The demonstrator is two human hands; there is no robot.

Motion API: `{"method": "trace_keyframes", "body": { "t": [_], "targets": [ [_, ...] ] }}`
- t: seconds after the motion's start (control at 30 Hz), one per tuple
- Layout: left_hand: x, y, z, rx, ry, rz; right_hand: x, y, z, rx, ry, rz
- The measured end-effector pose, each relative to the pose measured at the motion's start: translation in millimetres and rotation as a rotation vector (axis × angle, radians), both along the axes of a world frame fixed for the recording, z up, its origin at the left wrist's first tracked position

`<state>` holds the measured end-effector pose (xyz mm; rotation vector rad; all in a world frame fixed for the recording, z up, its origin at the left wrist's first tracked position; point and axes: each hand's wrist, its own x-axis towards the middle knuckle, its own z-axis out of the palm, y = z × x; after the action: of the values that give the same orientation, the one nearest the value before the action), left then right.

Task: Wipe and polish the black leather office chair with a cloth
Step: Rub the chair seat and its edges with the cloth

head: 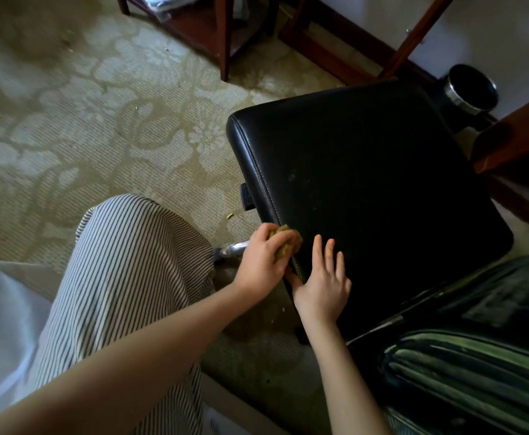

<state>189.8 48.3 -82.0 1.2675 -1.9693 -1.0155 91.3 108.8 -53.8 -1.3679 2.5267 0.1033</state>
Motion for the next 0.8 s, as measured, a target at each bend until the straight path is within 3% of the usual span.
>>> {"method": "trace_keyframes", "body": {
  "t": [0.1,0.2,0.33,0.43,0.63,0.8],
  "targets": [
    [-4.7,-40.8,16.2,-0.070,-0.008,0.120,0.2,1.5,-1.2,-0.072,-0.017,0.000],
    [-13.1,-105.5,32.1,-0.178,-0.139,0.134,1.6,2.2,-0.8,-0.104,-0.039,-0.001],
    [-34.8,-162.1,28.9,-0.123,-0.378,0.144,-2.4,2.9,0.8,-0.041,-0.068,0.028],
    [-47.0,-157.8,19.6,-0.144,-0.414,0.170,-2.2,1.6,3.0,-0.044,-0.068,0.022],
    [-64.9,-113.0,19.6,-0.268,-0.415,-0.136,-2.1,0.4,2.2,-0.127,-0.113,-0.044],
    [-64.8,-54.5,13.5,-0.351,-0.270,-0.362,2.2,2.7,-0.6,-0.204,-0.084,-0.066]
  ]
}}
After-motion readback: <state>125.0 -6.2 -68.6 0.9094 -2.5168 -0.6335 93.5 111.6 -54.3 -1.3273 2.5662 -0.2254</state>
